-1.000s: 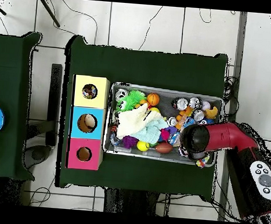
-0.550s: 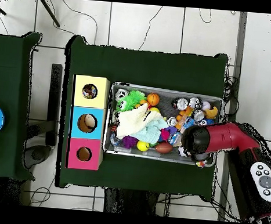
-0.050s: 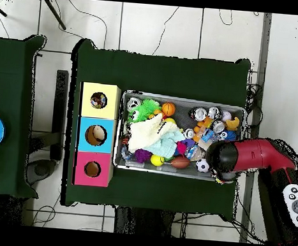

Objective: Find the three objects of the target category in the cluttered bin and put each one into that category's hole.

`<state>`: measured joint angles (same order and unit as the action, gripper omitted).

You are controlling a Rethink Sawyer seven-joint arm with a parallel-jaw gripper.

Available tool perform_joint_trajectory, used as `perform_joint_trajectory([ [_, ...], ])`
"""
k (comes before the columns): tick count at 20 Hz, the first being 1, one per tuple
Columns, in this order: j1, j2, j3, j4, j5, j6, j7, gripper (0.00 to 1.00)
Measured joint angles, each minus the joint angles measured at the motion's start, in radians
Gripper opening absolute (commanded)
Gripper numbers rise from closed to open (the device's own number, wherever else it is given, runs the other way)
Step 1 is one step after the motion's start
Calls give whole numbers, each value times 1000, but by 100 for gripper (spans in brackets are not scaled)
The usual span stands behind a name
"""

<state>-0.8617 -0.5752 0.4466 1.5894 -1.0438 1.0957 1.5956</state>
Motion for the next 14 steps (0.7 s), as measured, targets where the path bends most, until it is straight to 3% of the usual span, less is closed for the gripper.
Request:
perform_joint_trajectory([
  [14,-2,75,-23,-10,1,-1,0,100],
])
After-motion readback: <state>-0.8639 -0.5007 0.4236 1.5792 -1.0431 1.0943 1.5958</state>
